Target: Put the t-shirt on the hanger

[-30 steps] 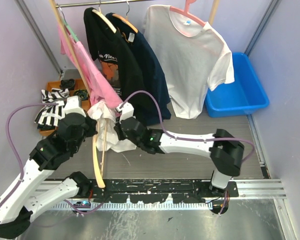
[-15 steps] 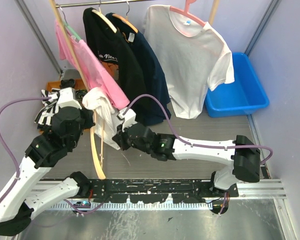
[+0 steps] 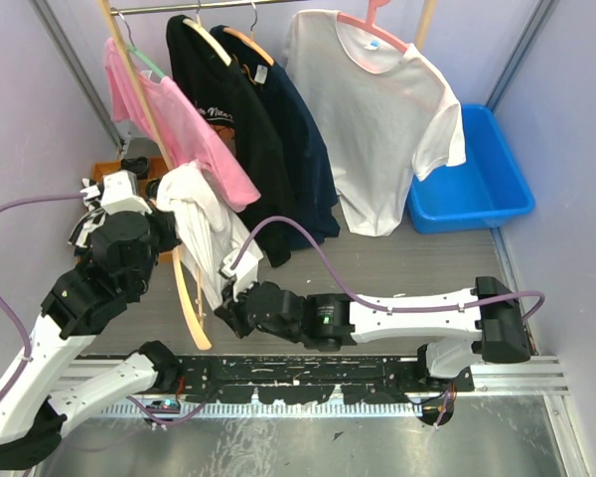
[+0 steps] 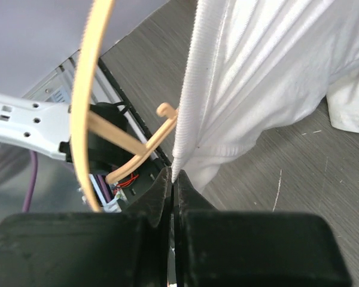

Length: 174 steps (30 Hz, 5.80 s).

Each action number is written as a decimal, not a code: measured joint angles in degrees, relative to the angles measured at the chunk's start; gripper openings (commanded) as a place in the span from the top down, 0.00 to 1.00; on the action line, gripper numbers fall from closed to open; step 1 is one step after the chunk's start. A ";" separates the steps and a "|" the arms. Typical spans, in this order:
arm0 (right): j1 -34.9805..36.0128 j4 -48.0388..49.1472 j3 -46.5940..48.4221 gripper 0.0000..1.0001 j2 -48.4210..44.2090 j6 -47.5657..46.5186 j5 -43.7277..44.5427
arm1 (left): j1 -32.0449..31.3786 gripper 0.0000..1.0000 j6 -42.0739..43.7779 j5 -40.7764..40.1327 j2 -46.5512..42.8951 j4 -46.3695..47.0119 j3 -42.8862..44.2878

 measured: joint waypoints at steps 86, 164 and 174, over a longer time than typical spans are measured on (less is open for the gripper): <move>12.26 20.87 -20.02 0.99 -14.69 4.63 9.94 | -2.58 1.00 30.86 -21.86 7.45 53.40 -12.61; -8.59 -5.33 2.16 0.99 -11.13 32.15 -13.31 | -3.13 1.00 34.07 -25.79 12.55 72.08 -18.40; -15.85 -2.89 8.98 0.99 -6.91 33.42 -12.55 | -6.25 1.00 33.88 -26.21 12.39 72.19 -19.43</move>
